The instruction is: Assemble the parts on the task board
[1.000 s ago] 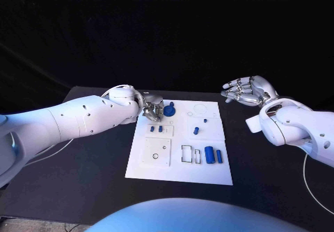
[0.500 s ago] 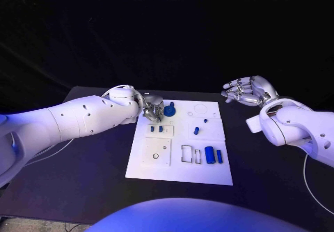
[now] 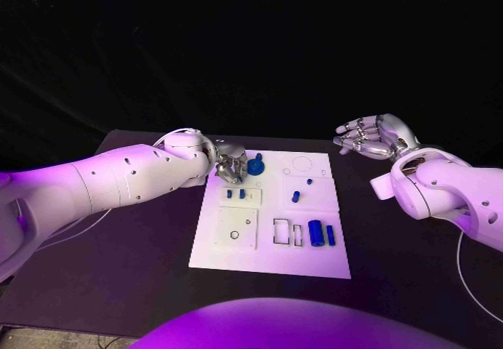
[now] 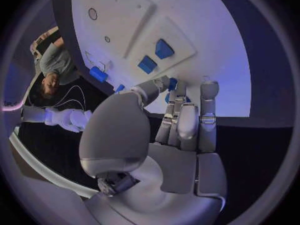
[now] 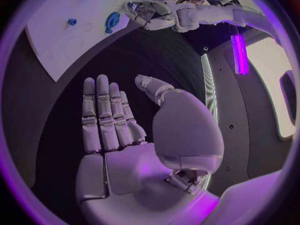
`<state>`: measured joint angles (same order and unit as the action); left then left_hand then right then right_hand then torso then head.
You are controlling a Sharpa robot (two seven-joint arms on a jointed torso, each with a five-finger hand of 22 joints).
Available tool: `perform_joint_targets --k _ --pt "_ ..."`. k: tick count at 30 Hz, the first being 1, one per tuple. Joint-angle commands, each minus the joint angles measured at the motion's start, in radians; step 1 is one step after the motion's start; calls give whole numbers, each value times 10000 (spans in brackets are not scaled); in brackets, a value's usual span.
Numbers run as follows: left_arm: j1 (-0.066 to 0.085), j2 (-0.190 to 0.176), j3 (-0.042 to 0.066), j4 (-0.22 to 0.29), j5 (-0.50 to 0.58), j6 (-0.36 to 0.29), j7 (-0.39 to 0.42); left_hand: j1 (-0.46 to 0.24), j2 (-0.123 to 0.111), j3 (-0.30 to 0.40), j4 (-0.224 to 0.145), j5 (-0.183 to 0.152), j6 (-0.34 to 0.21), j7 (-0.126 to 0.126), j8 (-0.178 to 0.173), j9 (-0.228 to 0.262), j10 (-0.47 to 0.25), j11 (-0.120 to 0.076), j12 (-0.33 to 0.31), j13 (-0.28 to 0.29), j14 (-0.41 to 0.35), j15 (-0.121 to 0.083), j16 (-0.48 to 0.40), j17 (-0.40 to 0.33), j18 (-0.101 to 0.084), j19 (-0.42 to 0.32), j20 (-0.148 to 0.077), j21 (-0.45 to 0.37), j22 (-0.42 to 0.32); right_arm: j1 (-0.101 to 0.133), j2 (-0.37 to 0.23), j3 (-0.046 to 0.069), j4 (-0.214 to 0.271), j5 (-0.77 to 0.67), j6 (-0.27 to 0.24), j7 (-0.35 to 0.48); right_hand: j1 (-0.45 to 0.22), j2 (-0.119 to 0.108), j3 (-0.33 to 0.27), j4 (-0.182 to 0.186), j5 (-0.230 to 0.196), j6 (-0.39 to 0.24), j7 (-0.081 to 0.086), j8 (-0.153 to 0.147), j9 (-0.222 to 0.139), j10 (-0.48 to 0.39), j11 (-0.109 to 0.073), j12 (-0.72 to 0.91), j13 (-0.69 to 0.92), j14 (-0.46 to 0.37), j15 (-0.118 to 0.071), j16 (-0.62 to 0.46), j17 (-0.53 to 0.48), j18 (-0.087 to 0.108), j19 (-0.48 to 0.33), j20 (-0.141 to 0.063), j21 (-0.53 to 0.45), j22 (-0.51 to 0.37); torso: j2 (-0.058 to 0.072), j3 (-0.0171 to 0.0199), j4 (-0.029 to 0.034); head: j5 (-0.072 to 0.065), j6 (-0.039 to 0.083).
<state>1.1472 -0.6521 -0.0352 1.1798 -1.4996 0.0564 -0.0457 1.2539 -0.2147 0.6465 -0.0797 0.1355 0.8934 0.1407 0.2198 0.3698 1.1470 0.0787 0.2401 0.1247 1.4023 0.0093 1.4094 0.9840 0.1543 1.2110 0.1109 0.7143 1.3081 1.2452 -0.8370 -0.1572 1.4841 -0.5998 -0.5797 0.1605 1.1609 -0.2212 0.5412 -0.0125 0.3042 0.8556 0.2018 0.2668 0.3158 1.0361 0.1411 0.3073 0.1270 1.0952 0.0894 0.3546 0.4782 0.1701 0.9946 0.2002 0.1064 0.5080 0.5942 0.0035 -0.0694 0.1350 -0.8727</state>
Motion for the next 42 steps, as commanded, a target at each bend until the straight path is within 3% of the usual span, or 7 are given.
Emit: perform_joint_targets --k 1,10,18,35,37,39,42 --pt "7 7 3 8 89 15 -12 -111 -4 -56 16 0 -87 -22 -48 -14 -76 26 -54 -18 -83 4 -66 -26 -45 -48 19 -65 581 -5 8 2 -1 -101 64 46 15 89 -16 -40 31 -52 9 52 -10 72 -5 -28 -10 80 0 -69 12 120 46 43 -66 -10 -8 -2 -4 -2 1" --pt "7 -31 2 22 104 -22 -27 -199 -64 -117 56 100 -75 -34 -44 -23 -99 46 -110 -18 -145 23 -98 -148 -32 -94 42 -150 561 -6 0 2 2 -101 63 44 15 89 -16 -40 31 -52 9 52 -10 72 -5 -28 -10 80 0 -69 12 120 46 43 -66 -10 -5 -7 -3 -8 1" --pt "7 -172 3 190 242 -276 -73 -371 -264 -511 148 405 -475 -165 -240 -153 -771 312 -490 -95 -584 261 -236 -747 47 -527 239 -867 409 -7 -12 2 -1 -102 50 51 3 87 -17 -53 23 -57 12 52 -13 75 -2 -39 -28 87 2 -100 28 119 52 44 -71 -39 -5 -12 4 -19 1" --pt "6 -454 16 352 566 -828 -7 -368 -275 -902 205 554 -581 -146 -268 -203 -1146 404 -558 -114 -782 347 -266 -1022 89 -660 336 -1100 362 -14 -13 2 -25 -116 89 34 6 84 -16 -63 22 -60 12 51 -14 73 -1 -44 -34 86 4 -112 32 119 52 44 -74 -48 -10 -11 2 -9 1" --pt "8 -584 48 469 888 -929 61 -371 -255 -967 228 564 -563 -112 -254 -205 -1188 416 -555 -113 -824 360 -283 -1101 99 -686 350 -1155 349 -15 -13 2 -52 -132 154 8 7 85 -15 -64 22 -60 12 51 -14 72 -1 -44 -34 86 4 -113 33 119 52 44 -74 -49 -18 -11 1 -16 1" --pt "12 -761 126 659 1539 -1008 148 -362 -197 -1128 286 600 -529 -45 -227 -215 -1282 442 -527 -103 -1284 387 -605 -2032 178 -928 383 -1640 235 -15 -17 2 -87 -204 294 -36 59 100 16 -106 7 -45 4 61 -11 65 -6 -55 -45 86 0 -131 39 120 57 43 -75 -63 -24 -10 1 -28 1" --pt "71 -1131 276 1051 3606 -1112 374 -444 -136 -1321 419 668 -484 64 -192 -226 -1299 436 -435 -83 -1315 390 -613 -2102 191 -950 400 -1678 228 -15 -11 2 -191 -649 789 -234 300 129 158 -338 -126 53 11 111 -1 -146 32 -251 -154 121 3 -205 67 119 94 33 -62 -111 -29 -12 2 -43 1"
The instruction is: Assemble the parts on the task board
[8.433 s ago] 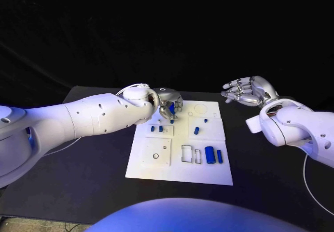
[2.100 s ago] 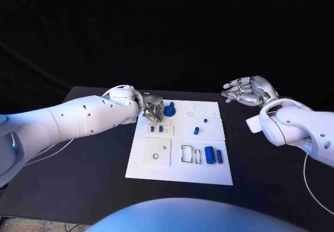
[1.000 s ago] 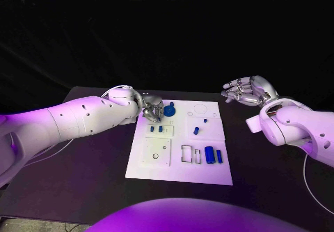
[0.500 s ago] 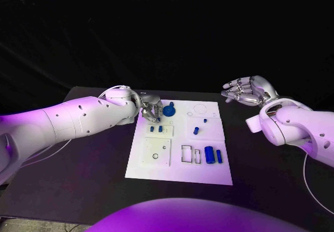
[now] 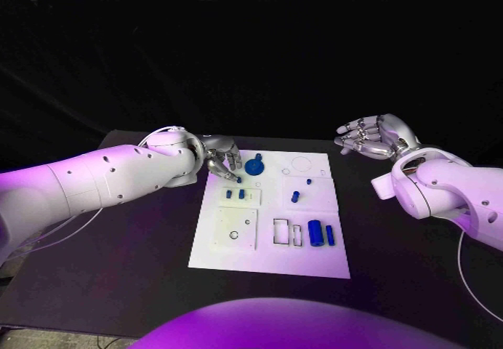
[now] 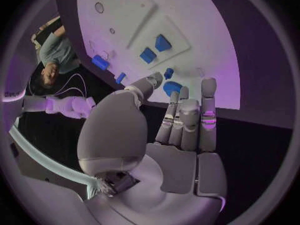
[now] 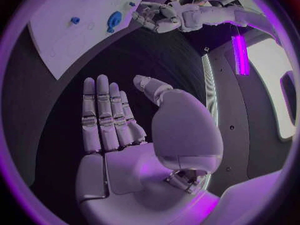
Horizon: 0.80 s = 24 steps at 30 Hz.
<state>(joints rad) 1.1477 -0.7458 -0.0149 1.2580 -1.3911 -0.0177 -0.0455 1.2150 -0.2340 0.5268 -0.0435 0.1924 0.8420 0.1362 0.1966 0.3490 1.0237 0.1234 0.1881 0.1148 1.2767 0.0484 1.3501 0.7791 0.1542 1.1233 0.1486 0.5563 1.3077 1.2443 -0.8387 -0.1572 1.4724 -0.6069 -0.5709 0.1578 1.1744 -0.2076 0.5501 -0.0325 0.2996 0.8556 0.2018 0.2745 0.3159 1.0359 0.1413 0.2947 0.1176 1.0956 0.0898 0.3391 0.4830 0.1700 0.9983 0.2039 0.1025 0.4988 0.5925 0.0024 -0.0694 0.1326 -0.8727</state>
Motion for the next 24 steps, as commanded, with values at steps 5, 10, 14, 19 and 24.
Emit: perform_joint_targets --k 5,10,14,19,24 --pt "219 -631 161 688 5903 -645 1096 -115 291 -457 402 518 367 406 286 -3 3 -40 595 138 -1450 -18 -1069 -2621 263 -503 46 -825 -10 -5 50 3 -326 -1807 1673 -586 500 130 288 -468 -230 290 -30 95 -4 -37 -3 -407 -222 340 -67 -103 78 123 220 -84 127 20 -37 -3 33 -44 1" --pt "282 -974 188 1094 9012 -878 2050 107 503 -266 436 534 422 381 385 -24 7 -73 963 230 -1753 -48 -1459 -3006 265 -597 9 -1125 -189 -4 154 5 -603 -3881 2449 -921 702 379 55 -886 -538 946 -383 119 -40 1156 -479 -918 -370 2518 -745 896 862 92 1659 -838 1785 1228 -86 -33 46 -183 1" --pt "296 -1119 192 1281 10759 -937 2589 131 556 -212 459 542 433 371 417 -30 20 -84 1085 259 -1813 -52 -1560 -3092 267 -623 5 -1231 -257 -2 286 7 -766 -5768 2982 -1283 498 344 49 -1013 -688 1116 -474 -68 -111 1523 -558 -1530 -412 3419 -926 1880 1699 82 1943 -1074 2839 2191 -129 -57 42 -360 1" --pt "297 -1212 191 1437 11908 -957 3023 130 577 -200 474 556 445 366 434 -29 34 -89 1129 270 -1817 -56 -1580 -3115 269 -616 2 -1256 -277 -3 572 8 -936 -7985 3230 -1722 170 142 277 -1055 -834 1216 -479 -229 -101 1610 -546 -2197 -373 3930 -901 4716 3811 87 2183 -1112 3828 3135 -187 -84 49 -694 1" --pt "290 -1238 184 1506 12364 -940 3213 126 584 -197 483 560 460 362 449 -27 26 -89 1147 274 -1820 -57 -1591 -3128 269 -611 0 -1271 -288 -44 907 8 -1148 -9261 3218 -2089 15 -33 253 -1048 -1008 1171 -400 -329 -68 1099 -430 -2297 -394 4075 -783 6921 5388 87 2266 -1050 4404 3724 -235 -101 55 -1022 1"
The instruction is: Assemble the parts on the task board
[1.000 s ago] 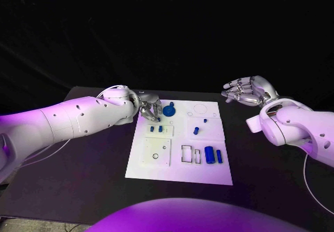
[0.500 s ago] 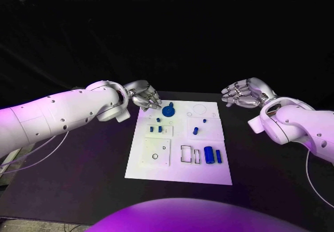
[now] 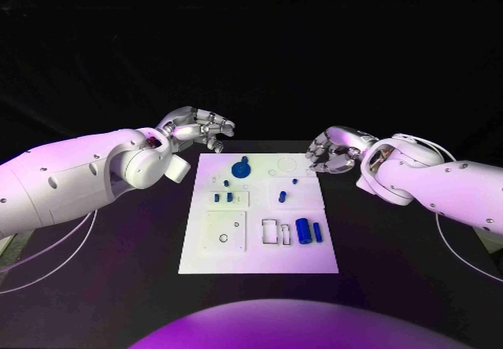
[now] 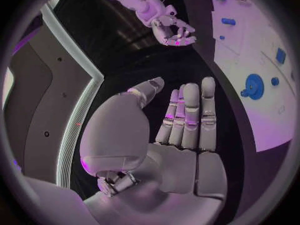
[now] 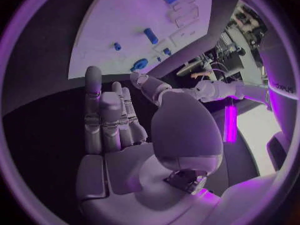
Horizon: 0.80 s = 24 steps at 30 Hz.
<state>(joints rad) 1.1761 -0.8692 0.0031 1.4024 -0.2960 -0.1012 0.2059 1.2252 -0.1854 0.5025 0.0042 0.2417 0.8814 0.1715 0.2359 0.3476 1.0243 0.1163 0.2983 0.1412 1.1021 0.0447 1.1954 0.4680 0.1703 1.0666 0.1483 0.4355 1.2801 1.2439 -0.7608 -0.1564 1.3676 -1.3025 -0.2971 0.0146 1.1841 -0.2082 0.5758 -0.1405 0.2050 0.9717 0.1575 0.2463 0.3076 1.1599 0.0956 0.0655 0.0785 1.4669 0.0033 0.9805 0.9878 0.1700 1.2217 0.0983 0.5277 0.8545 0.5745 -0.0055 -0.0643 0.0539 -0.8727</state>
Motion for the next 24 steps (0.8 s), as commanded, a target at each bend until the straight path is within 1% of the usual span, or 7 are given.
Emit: perform_joint_targets --k 1,2,5,10,15,21,24 --pt "4 -3 3 70 1473 -102 728 20 101 45 11 69 75 7 63 -11 14 -18 51 11 -75 -21 -49 -22 109 -41 3 -69 -17 -56 182 0 -139 -2447 472 -705 -86 -44 -26 30 -81 -4 48 -63 18 -202 48 -9 -2 395 87 823 579 49 117 16 448 396 -66 -32 10 -274 1" --pt "1 0 1 81 1544 -106 762 19 98 44 12 69 76 7 66 -11 9 -17 53 11 -76 -21 -51 -25 109 -40 2 -72 -19 -75 250 0 -191 -2590 470 -759 -85 -66 -64 25 -131 -43 67 -97 16 -294 68 -10 1 434 101 1171 819 -13 257 30 899 736 -82 -36 16 -317 1" --pt "-10 18 -3 97 1728 -115 848 19 98 44 12 69 76 7 66 -11 9 -17 53 11 -76 -21 -51 -25 109 -40 2 -72 -19 -123 466 0 -387 -2859 522 -874 -61 -86 -146 9 -177 -127 111 -172 4 -455 100 -6 14 439 142 1719 1180 -73 373 67 1427 1171 -119 -44 11 -358 1" --pt "-21 75 -10 92 1885 -134 942 13 94 40 16 68 79 7 71 -11 -5 -16 57 11 -78 -20 -56 -31 109 -35 2 -79 -25 -259 814 -2 -721 -3100 618 -928 -2 -56 -214 -10 -203 -187 145 -235 -12 -626 143 6 17 437 174 2136 1430 -139 487 109 1958 1598 -152 -48 7 -411 1" --pt "-28 112 -18 97 1931 -162 983 13 93 40 17 71 84 5 78 -10 -23 -14 61 11 -82 -19 -63 -39 108 -32 2 -87 -31 -419 1151 -3 -974 -3176 711 -884 57 -5 -222 -31 -167 -197 159 -267 -20 -683 160 36 26 463 198 2510 1683 -192 598 130 2410 1952 -154 -48 1 -355 1" --pt "-31 147 -24 134 1954 -194 1008 13 89 39 18 76 88 4 87 -9 -56 -11 67 10 -90 -16 -74 -51 107 -28 3 -103 -43 -615 1580 -8 -1395 -3200 864 -796 121 59 -169 -62 -111 -149 153 -261 -15 -672 163 66 39 477 213 2760 1834 -229 682 131 2754 2221 -129 -52 48 -301 1" --pt "-32 144 -25 161 1959 -204 1005 13 89 39 18 76 88 4 87 -9 -56 -11 67 10 -90 -16 -74 -51 107 -28 3 -103 -43 -706 1731 -10 -1577 -3202 936 -771 139 68 -147 -77 -81 -151 157 -269 -17 -680 166 66 39 472 216 2798 1835 -239 698 133 2839 2292 -115 -60 46 -268 1"
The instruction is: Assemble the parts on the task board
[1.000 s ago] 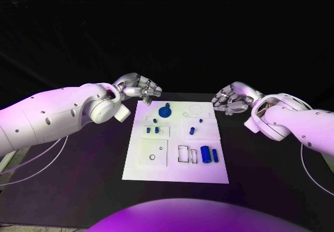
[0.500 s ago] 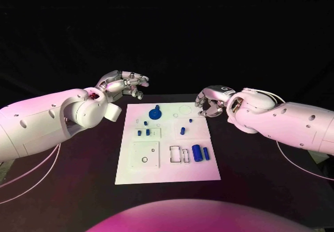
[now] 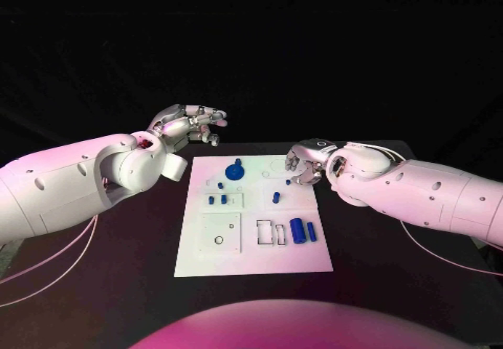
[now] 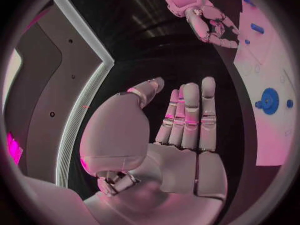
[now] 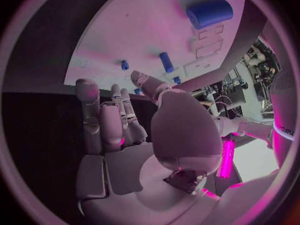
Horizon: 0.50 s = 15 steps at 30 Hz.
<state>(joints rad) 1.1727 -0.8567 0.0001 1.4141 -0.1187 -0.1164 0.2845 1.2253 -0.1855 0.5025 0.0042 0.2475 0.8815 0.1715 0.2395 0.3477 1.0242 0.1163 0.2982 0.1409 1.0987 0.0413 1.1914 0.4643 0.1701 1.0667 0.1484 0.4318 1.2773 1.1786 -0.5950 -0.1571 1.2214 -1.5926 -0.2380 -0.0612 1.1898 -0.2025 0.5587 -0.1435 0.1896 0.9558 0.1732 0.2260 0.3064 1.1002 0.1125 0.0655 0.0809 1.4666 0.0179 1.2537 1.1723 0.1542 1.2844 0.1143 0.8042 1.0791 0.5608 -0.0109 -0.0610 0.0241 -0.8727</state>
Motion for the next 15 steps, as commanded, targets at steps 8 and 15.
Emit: perform_joint_targets --k 8,15 --pt "2 -20 4 98 191 -61 199 12 80 36 18 22 84 7 58 -11 -96 -5 75 11 -68 22 -46 -28 106 -25 4 -85 -27 -247 338 -6 -366 -288 526 41 116 42 78 -74 127 9 8 -83 -11 -112 9 61 12 471 85 192 58 -101 94 -22 243 187 43 -1 -18 141 1" --pt "3 -50 4 127 189 -68 173 14 68 31 16 24 73 11 60 -14 -135 1 84 11 -79 27 -57 -42 104 -23 6 -105 -41 -327 424 -7 -449 -256 572 67 149 125 215 -99 225 76 -6 -71 -4 -38 2 100 23 478 86 403 179 -137 154 -19 554 438 33 5 -33 162 1"
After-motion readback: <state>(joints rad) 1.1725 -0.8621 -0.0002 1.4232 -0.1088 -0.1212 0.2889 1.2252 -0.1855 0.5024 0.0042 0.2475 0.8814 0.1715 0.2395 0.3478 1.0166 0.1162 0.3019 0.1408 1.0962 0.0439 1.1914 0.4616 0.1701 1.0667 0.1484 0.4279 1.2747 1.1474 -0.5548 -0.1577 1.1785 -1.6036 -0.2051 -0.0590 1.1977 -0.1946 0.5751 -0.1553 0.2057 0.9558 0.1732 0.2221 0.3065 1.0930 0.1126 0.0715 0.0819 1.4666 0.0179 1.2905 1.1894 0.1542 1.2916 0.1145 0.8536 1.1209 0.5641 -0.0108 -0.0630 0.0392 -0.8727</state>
